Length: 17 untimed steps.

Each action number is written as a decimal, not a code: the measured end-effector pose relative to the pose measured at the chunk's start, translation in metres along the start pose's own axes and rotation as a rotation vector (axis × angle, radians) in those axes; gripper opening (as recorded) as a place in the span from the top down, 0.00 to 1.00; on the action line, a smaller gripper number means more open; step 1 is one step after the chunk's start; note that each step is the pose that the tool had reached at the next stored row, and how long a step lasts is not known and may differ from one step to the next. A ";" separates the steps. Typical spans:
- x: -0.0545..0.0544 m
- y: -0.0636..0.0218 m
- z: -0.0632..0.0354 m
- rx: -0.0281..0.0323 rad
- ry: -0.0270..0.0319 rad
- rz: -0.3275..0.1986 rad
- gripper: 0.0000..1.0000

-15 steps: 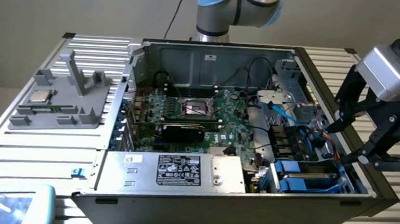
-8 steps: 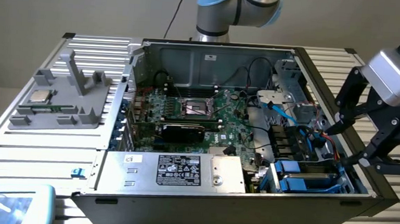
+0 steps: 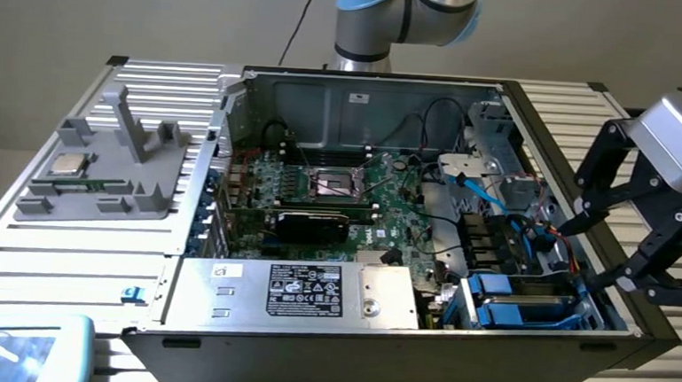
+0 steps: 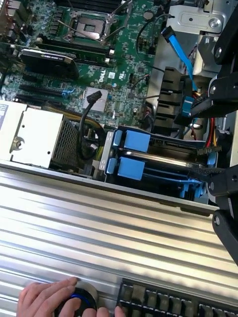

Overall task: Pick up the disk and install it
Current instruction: 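Insert the first disk wire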

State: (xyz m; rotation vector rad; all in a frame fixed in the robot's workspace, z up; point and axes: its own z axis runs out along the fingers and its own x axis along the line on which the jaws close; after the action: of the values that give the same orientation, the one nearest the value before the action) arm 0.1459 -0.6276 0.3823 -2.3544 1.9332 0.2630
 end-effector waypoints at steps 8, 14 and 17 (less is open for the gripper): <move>0.007 -0.0014 0.0090 -0.0017 -0.0123 -0.022 0.47; 0.010 -0.0028 0.0146 -0.0034 -0.0230 -0.044 0.47; 0.012 -0.0042 0.0165 -0.0041 -0.0283 -0.054 0.47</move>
State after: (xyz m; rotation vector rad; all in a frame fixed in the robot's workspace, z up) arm 0.1509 -0.6355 0.3637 -2.3875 1.8559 0.2950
